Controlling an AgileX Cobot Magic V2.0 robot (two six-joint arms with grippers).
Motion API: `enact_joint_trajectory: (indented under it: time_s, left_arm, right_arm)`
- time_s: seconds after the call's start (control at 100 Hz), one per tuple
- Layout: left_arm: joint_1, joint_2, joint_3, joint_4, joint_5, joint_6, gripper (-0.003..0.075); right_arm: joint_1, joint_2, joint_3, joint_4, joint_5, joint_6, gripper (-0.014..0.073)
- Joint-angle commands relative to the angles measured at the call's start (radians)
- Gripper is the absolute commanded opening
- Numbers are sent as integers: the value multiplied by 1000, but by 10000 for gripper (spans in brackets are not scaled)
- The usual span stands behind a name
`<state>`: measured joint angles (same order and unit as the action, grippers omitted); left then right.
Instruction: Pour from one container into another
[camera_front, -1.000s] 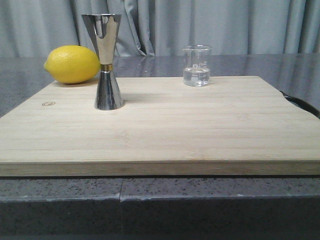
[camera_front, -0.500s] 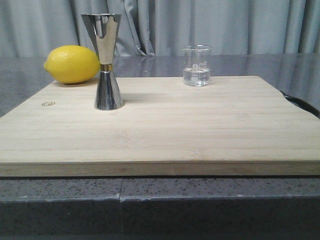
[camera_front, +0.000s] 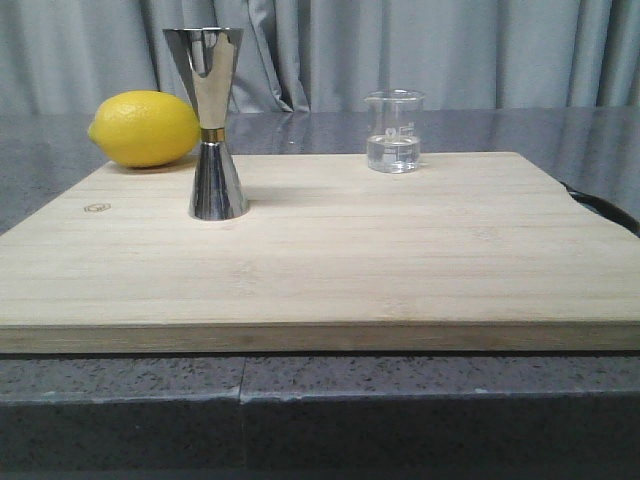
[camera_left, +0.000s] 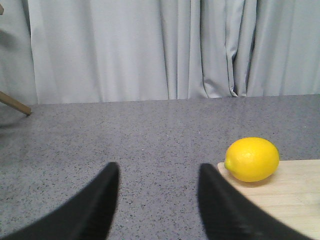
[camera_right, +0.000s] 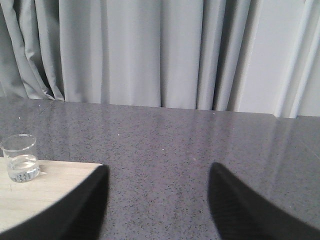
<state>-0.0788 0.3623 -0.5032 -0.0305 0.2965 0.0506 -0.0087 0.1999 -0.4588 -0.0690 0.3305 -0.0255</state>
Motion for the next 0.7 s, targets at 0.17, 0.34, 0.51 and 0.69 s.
enact_joint_trajectory:
  time_s: [0.17,0.34,0.51,0.69]
  left_arm:
    - [3,15,-31,6,-93,-12,668]
    - [3,15,-31,6,-93,-12,634]
    - [3,19,-31,-21,-116,-12,599]
    - [3,62,-65,-21,-44,-12,586]
  right_arm:
    - [-7,20,-27,-14,-71,-10,627]
    - [-7,20,-27,-14,-71,-10,627]
    - [-7,20,-27,-12,-66,-10,627]
    - [-7,20,-27,-12,-66,-10,627]
